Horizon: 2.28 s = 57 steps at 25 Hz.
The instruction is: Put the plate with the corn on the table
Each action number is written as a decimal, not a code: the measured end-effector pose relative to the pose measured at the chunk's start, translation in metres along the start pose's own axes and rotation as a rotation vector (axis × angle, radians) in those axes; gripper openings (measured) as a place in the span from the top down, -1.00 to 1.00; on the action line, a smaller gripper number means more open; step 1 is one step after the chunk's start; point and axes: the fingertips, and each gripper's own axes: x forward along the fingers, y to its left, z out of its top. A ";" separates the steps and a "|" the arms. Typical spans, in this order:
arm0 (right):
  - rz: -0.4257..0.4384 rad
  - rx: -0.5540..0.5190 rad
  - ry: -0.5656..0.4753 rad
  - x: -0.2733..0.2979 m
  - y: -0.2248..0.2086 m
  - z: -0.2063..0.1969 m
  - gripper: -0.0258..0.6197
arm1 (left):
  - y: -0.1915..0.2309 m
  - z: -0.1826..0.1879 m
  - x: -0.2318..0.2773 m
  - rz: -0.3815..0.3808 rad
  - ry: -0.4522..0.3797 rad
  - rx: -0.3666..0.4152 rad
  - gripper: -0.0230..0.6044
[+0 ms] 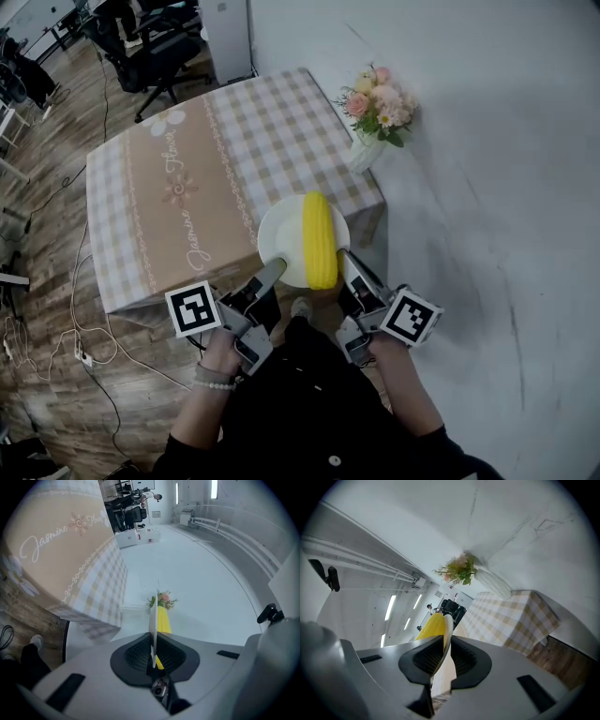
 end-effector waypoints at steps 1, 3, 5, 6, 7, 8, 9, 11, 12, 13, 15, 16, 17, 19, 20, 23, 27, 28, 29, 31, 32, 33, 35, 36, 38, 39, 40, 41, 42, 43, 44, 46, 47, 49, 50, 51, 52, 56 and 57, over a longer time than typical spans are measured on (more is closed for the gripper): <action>0.001 -0.002 0.007 0.004 -0.003 0.004 0.68 | 0.001 0.004 0.005 0.002 -0.004 0.002 0.82; 0.000 -0.006 0.020 0.013 -0.010 0.013 0.68 | 0.004 0.011 0.016 0.008 -0.010 0.006 0.82; -0.001 -0.004 0.032 0.021 -0.017 0.022 0.68 | 0.006 0.018 0.026 0.014 -0.017 0.007 0.82; -0.004 -0.001 0.037 0.024 -0.020 0.025 0.68 | 0.006 0.022 0.031 0.016 -0.020 0.009 0.82; -0.006 0.002 0.042 0.028 -0.024 0.028 0.68 | 0.007 0.025 0.035 0.018 -0.023 0.010 0.82; -0.007 0.003 0.047 0.031 -0.026 0.032 0.68 | 0.008 0.028 0.039 0.019 -0.026 0.013 0.82; -0.005 0.001 0.053 0.034 -0.028 0.035 0.68 | 0.009 0.031 0.043 0.020 -0.029 0.016 0.82; -0.004 -0.003 0.065 0.039 -0.032 0.042 0.68 | 0.009 0.036 0.050 0.022 -0.037 0.020 0.82; -0.011 -0.003 0.071 0.041 -0.036 0.045 0.68 | 0.009 0.038 0.053 0.022 -0.043 0.021 0.82; -0.016 -0.003 0.077 0.043 -0.039 0.048 0.68 | 0.009 0.040 0.056 0.023 -0.048 0.021 0.82; -0.016 -0.003 0.087 0.047 -0.043 0.053 0.68 | 0.009 0.044 0.063 0.022 -0.059 0.020 0.82; -0.017 -0.003 0.094 0.048 -0.046 0.055 0.68 | 0.009 0.045 0.065 0.021 -0.064 0.018 0.82; -0.015 -0.004 0.101 0.050 -0.048 0.057 0.68 | 0.009 0.046 0.068 0.021 -0.070 0.017 0.82; 0.008 -0.010 0.111 0.054 -0.048 0.061 0.68 | 0.010 0.048 0.071 0.024 -0.080 0.022 0.82; 0.024 -0.014 0.113 0.056 -0.046 0.063 0.68 | 0.010 0.048 0.073 0.026 -0.083 0.025 0.82; 0.039 -0.022 0.123 0.059 -0.048 0.067 0.68 | 0.011 0.049 0.076 0.034 -0.093 0.026 0.82; 0.021 -0.012 0.134 0.058 -0.057 0.070 0.68 | 0.009 0.049 0.081 0.041 -0.100 0.032 0.82; 0.026 -0.008 0.133 0.058 -0.057 0.070 0.68 | 0.009 0.049 0.081 0.044 -0.101 0.029 0.82; 0.031 -0.005 0.133 0.058 -0.056 0.070 0.68 | 0.010 0.048 0.081 0.049 -0.101 0.027 0.82; 0.046 -0.007 0.128 0.060 -0.055 0.072 0.68 | 0.010 0.048 0.083 0.056 -0.099 0.027 0.82; 0.042 -0.007 0.127 0.059 -0.056 0.073 0.68 | 0.010 0.048 0.084 0.056 -0.097 0.028 0.82; 0.032 -0.006 0.126 0.058 -0.058 0.074 0.68 | 0.010 0.048 0.086 0.057 -0.096 0.028 0.82; 0.024 -0.007 0.125 0.057 -0.060 0.074 0.67 | 0.011 0.047 0.088 0.062 -0.092 0.028 0.82; 0.023 -0.010 0.124 0.056 -0.061 0.074 0.67 | 0.012 0.047 0.089 0.064 -0.090 0.028 0.82; -0.007 -0.032 0.128 0.053 -0.068 0.075 0.67 | 0.014 0.046 0.091 0.068 -0.085 0.030 0.82; -0.026 -0.042 0.130 0.051 -0.072 0.075 0.67 | 0.015 0.046 0.091 0.070 -0.081 0.031 0.83; -0.037 -0.047 0.130 0.050 -0.075 0.075 0.68 | 0.016 0.046 0.092 0.075 -0.078 0.031 0.83; -0.039 -0.045 0.128 0.051 -0.075 0.075 0.67 | 0.018 0.046 0.093 0.079 -0.076 0.029 0.83; -0.038 -0.042 0.125 0.051 -0.075 0.076 0.67 | 0.019 0.046 0.094 0.083 -0.073 0.026 0.83; -0.040 -0.040 0.125 0.052 -0.076 0.076 0.67 | 0.021 0.047 0.095 0.086 -0.070 0.025 0.83; -0.044 -0.038 0.124 0.053 -0.077 0.076 0.67 | 0.022 0.048 0.096 0.089 -0.066 0.025 0.83; -0.055 -0.039 0.124 0.055 -0.081 0.076 0.67 | 0.025 0.051 0.098 0.093 -0.057 0.028 0.83; -0.062 -0.040 0.123 0.056 -0.083 0.076 0.68 | 0.027 0.052 0.100 0.095 -0.052 0.029 0.83; -0.075 -0.040 0.121 0.059 -0.087 0.076 0.67 | 0.030 0.055 0.103 0.098 -0.041 0.032 0.83; -0.081 -0.040 0.120 0.060 -0.088 0.076 0.67 | 0.032 0.057 0.104 0.100 -0.035 0.034 0.83; -0.087 -0.041 0.119 0.062 -0.090 0.076 0.67 | 0.033 0.060 0.106 0.103 -0.029 0.036 0.84; -0.093 -0.041 0.118 0.064 -0.091 0.076 0.67 | 0.035 0.062 0.106 0.108 -0.023 0.037 0.84; -0.110 -0.038 0.113 0.073 -0.094 0.078 0.68 | 0.039 0.072 0.110 0.123 -0.004 0.045 0.84; -0.113 -0.039 0.112 0.076 -0.095 0.078 0.67 | 0.040 0.075 0.111 0.126 0.000 0.045 0.84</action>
